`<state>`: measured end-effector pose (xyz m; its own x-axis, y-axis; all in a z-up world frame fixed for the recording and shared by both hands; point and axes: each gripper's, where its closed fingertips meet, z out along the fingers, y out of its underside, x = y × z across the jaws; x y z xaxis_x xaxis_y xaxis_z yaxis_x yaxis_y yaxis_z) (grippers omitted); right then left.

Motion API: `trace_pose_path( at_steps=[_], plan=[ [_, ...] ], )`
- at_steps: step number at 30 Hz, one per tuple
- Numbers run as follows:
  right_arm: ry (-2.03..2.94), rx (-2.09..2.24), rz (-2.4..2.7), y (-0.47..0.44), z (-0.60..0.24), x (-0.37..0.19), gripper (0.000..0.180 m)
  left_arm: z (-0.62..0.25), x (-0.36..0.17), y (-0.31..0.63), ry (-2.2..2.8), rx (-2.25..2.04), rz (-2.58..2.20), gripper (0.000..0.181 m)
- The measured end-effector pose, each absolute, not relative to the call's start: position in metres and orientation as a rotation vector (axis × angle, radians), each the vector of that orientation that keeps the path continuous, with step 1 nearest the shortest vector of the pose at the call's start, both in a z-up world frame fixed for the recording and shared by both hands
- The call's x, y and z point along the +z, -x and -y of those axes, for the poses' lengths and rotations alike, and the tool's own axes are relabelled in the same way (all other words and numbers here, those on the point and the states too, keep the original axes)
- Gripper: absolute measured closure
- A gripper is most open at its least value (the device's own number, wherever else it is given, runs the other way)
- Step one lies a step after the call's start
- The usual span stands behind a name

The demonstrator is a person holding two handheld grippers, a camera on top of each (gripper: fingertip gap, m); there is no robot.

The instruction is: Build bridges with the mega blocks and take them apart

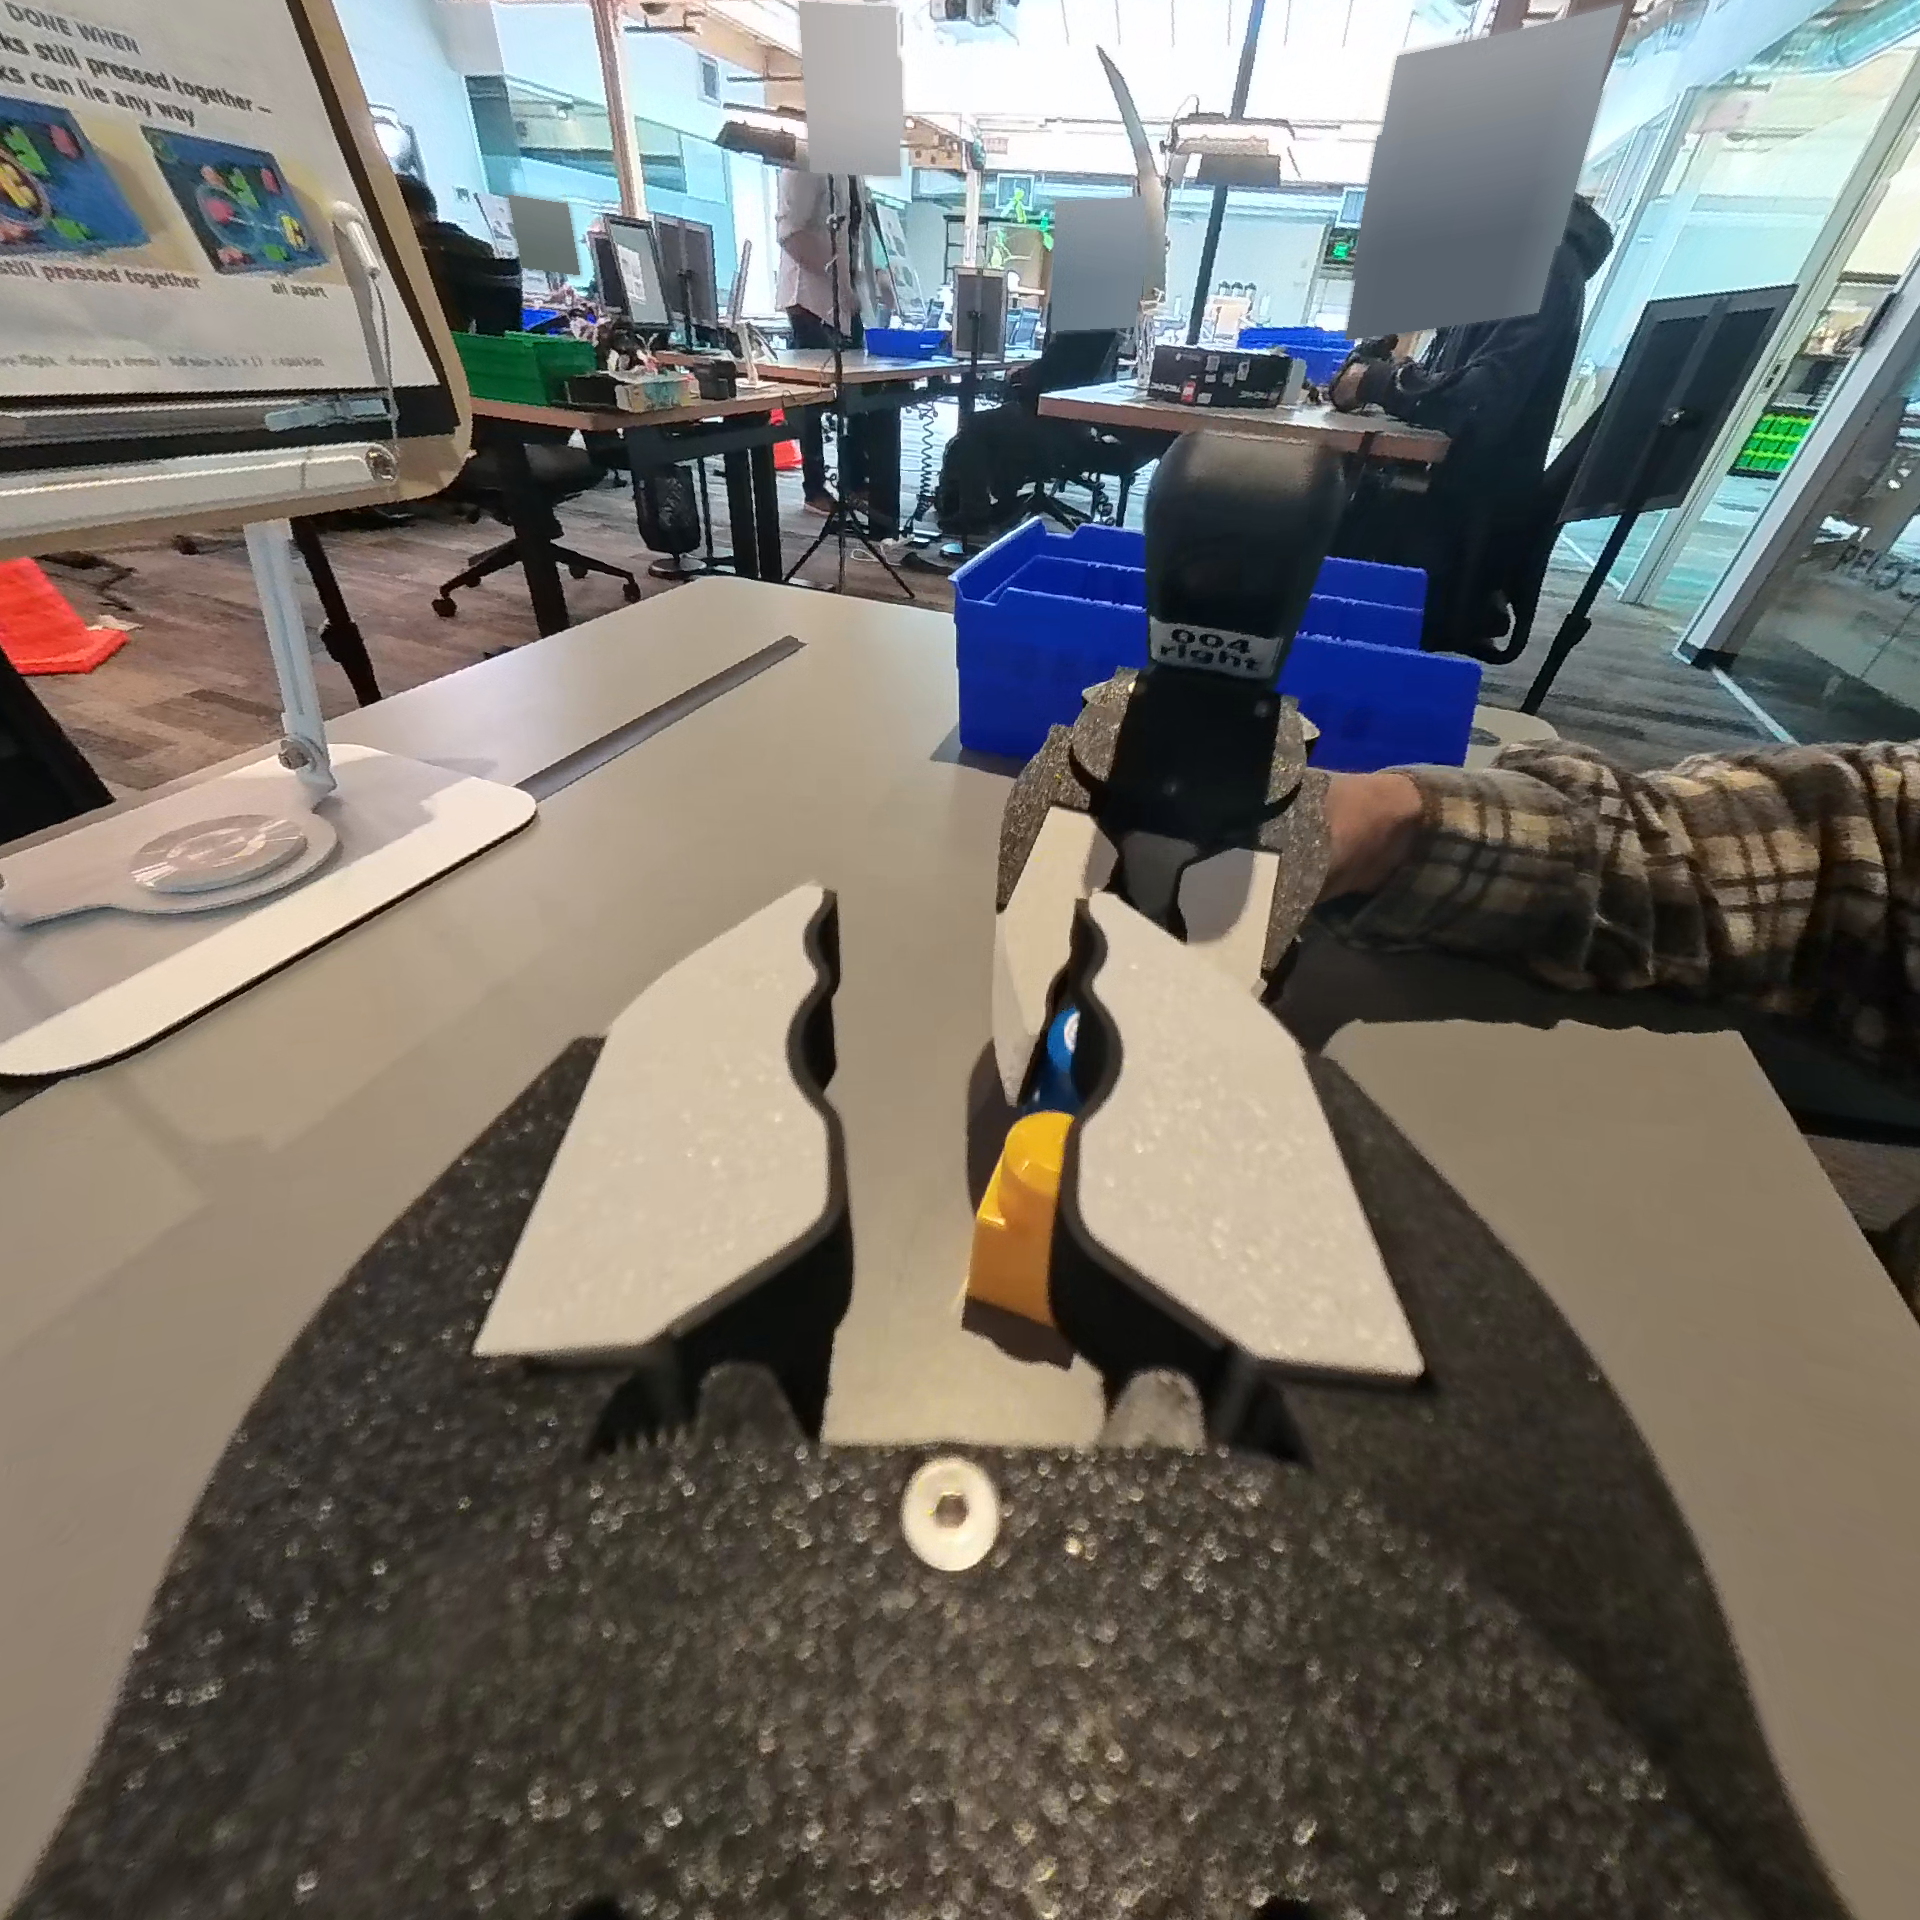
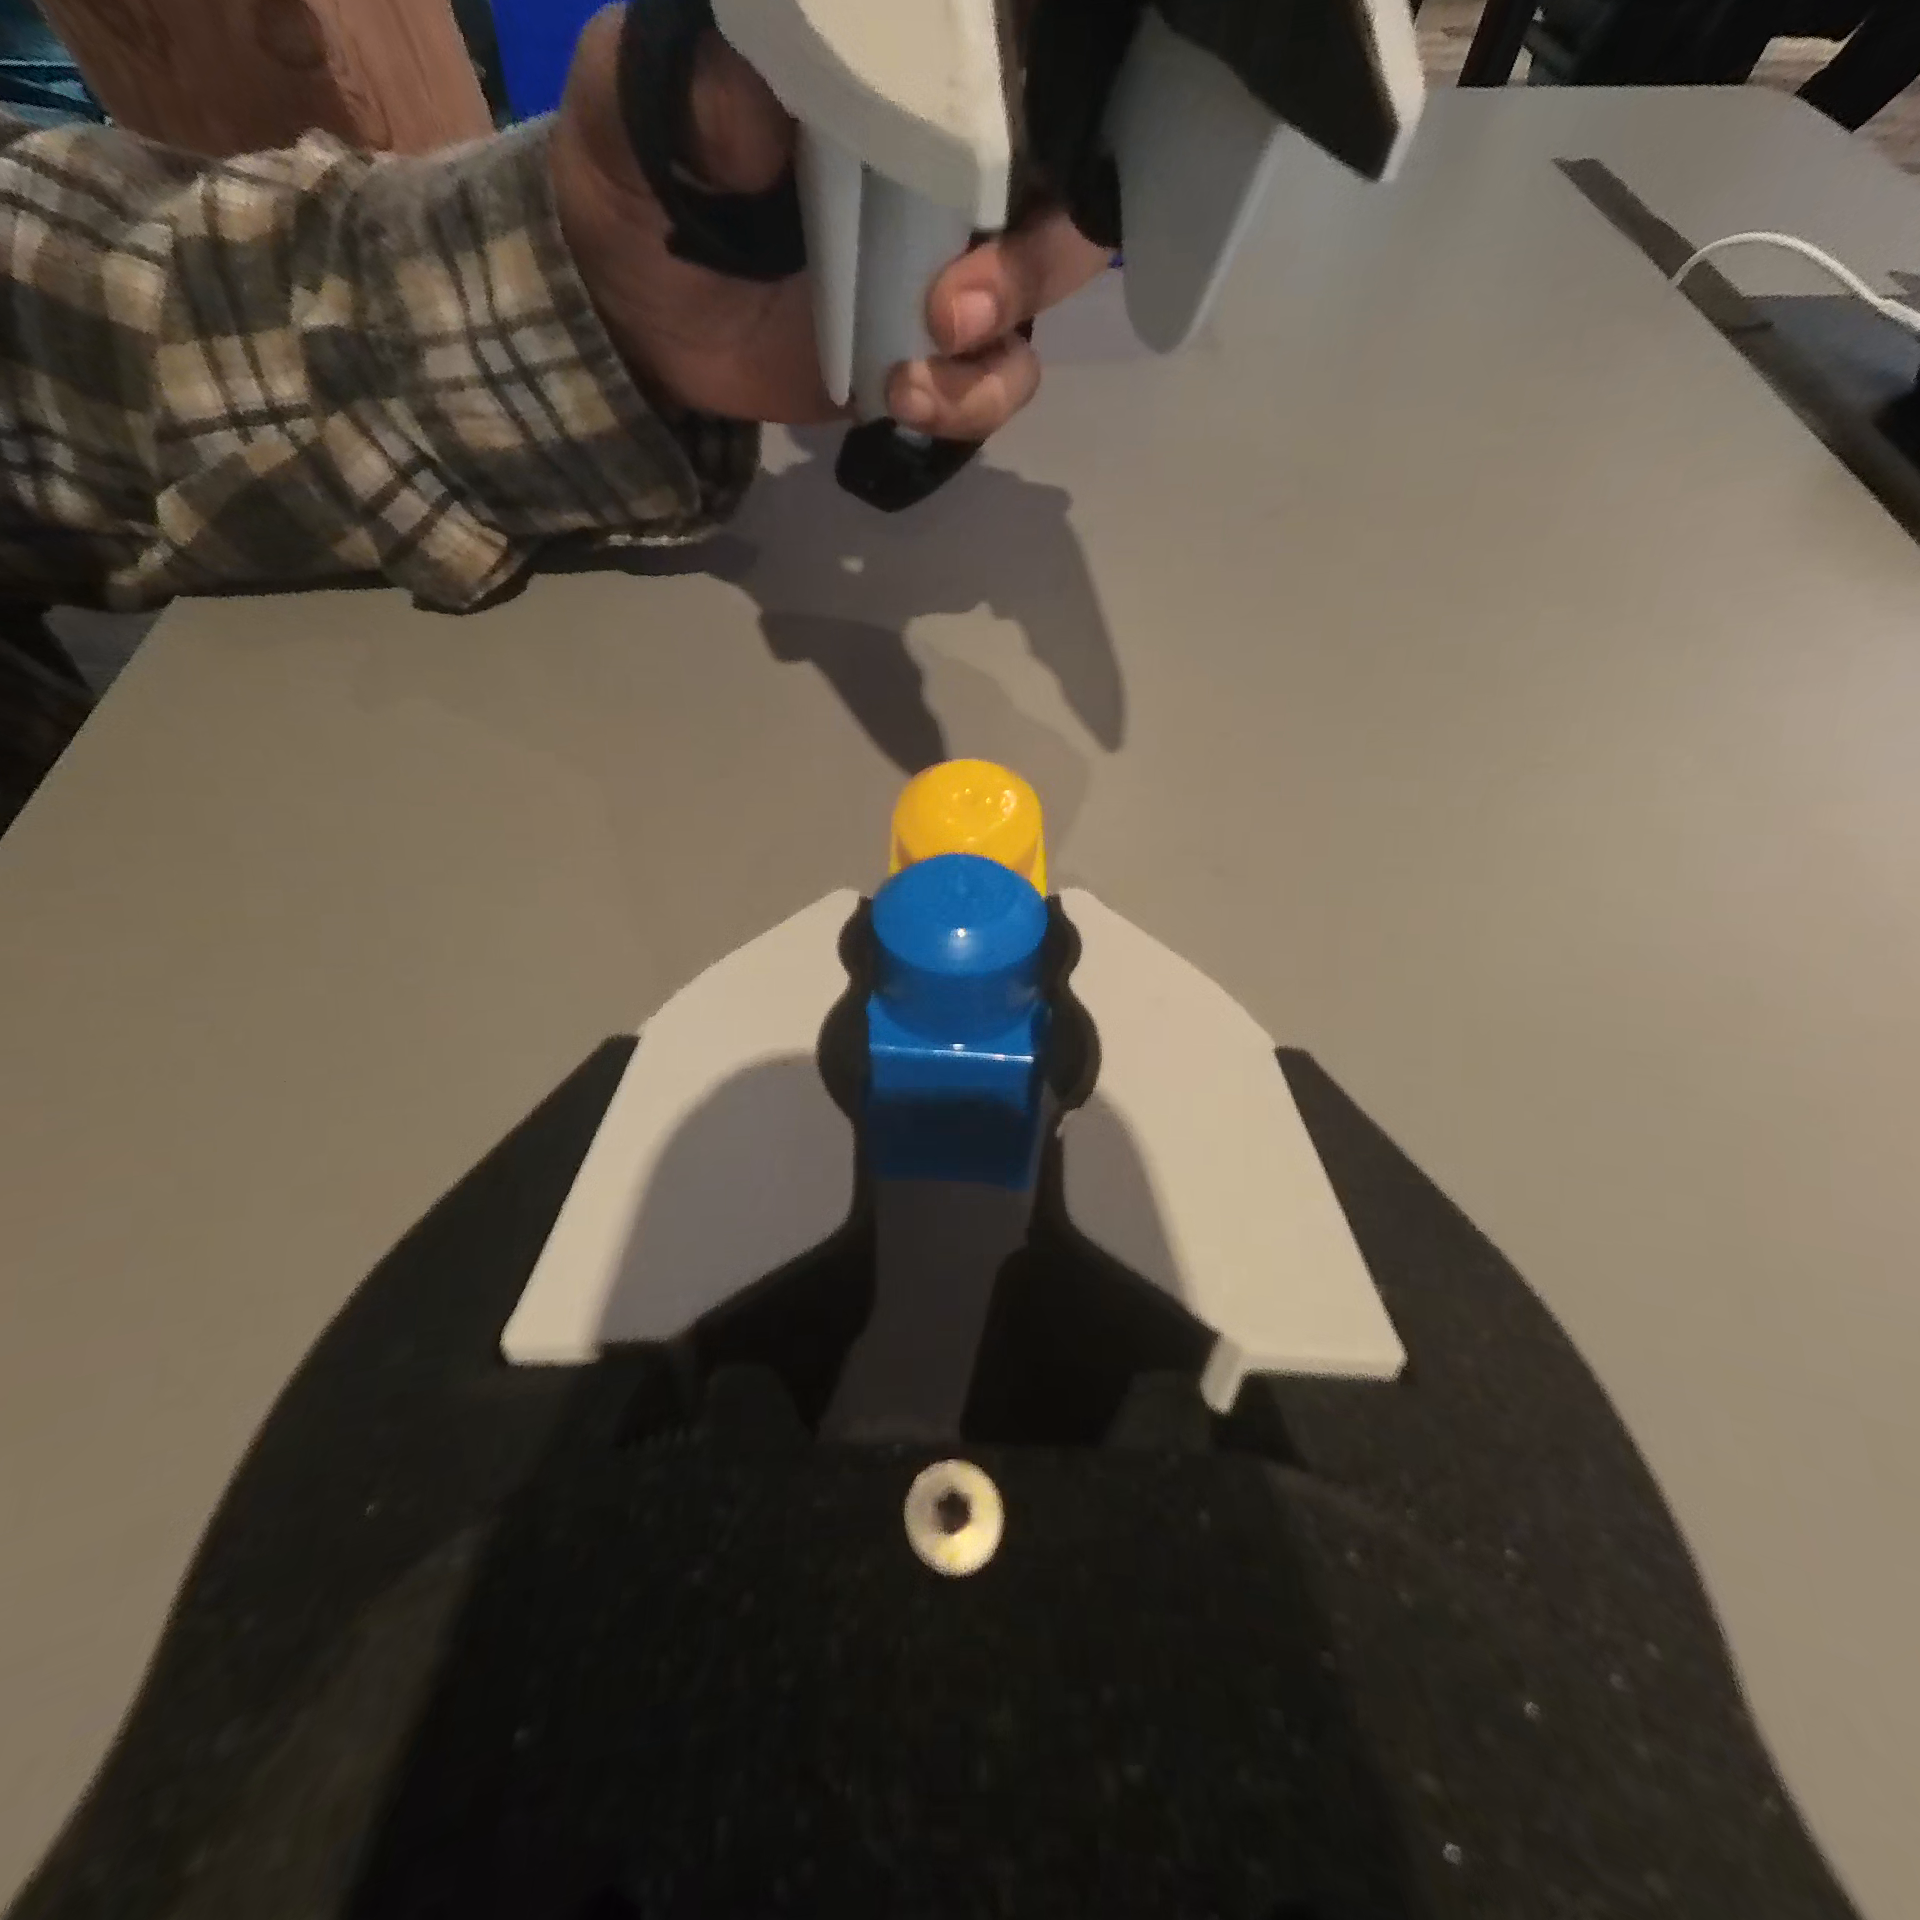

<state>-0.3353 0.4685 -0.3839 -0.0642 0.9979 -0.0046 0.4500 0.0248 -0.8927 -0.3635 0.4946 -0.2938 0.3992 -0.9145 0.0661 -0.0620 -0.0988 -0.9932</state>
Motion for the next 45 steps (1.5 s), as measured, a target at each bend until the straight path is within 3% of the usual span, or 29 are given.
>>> trace_pose_path(
  at_steps=[15, 25, 45],
  plan=[
    [1.560, 0.939, 1.674, 0.331, -0.467, -0.397, 0.148, -0.494, -0.296, 0.362, 1.502, -0.923, -0.924, 0.139],
    [1.555, 0.922, 1.692, 0.328, -0.466, -0.398, 0.139, -0.494, -0.297, 0.361, 1.504, -0.924, -0.929, 0.139],
    [1.453, 0.853, 1.746, 0.320, -0.468, -0.398, 0.143, -0.494, -0.298, 0.361, 1.505, -0.914, -0.933, 0.139]
  ],
)
